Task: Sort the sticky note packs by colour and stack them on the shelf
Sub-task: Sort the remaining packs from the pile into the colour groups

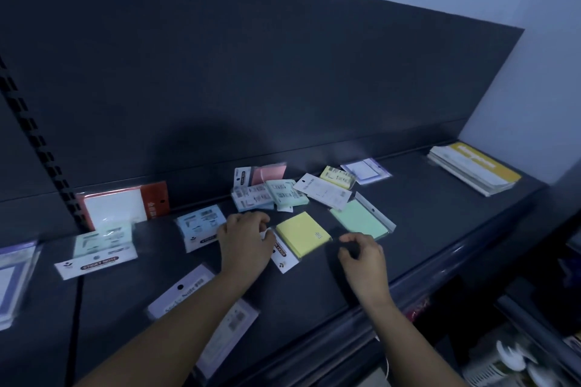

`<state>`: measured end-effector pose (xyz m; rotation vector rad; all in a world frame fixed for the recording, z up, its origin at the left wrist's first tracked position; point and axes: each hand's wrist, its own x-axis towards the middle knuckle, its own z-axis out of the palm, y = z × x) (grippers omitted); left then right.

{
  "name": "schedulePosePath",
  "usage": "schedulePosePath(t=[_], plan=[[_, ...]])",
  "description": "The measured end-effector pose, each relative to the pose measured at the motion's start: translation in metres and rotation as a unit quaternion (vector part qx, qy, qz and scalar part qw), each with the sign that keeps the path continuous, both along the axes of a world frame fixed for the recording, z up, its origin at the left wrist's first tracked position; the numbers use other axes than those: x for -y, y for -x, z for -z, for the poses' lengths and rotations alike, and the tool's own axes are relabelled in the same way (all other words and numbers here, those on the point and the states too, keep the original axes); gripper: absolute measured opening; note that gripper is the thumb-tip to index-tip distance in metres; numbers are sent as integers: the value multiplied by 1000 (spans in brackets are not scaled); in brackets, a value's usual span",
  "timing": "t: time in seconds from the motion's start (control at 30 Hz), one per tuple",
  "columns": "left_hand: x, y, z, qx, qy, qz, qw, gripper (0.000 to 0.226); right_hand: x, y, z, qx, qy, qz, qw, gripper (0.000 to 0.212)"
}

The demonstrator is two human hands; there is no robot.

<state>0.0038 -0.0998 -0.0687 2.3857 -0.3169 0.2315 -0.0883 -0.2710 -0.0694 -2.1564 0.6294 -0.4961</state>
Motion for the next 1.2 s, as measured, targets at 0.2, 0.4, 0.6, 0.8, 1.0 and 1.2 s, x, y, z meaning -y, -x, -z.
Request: schedulePosePath(t=[0.2, 0.4, 0.6, 0.8, 1.0, 1.2], plan=[[22, -21, -3, 10, -60, -38, 997, 26, 41, -20, -5, -36, 110, 123, 986, 42], [45, -48, 0, -33, -127, -89, 987, 43, 85, -38, 2, -195, 108, 101, 970, 71], [71, -63, -2, -54, -123, -151, 979, 19, 118, -60, 0, -174, 62, 46, 982, 21], [100, -54, 0, -80, -70, -124, 987, 27, 146, -80, -2, -29, -98, 31, 994, 17], [124, -45, -1, -102, -107, -75, 986, 23, 154, -92, 3, 48, -258, 49, 964, 17], [136, -40, -2, 29, -90, -114, 989, 44, 155, -98, 1, 87, -313, 63, 944, 16]])
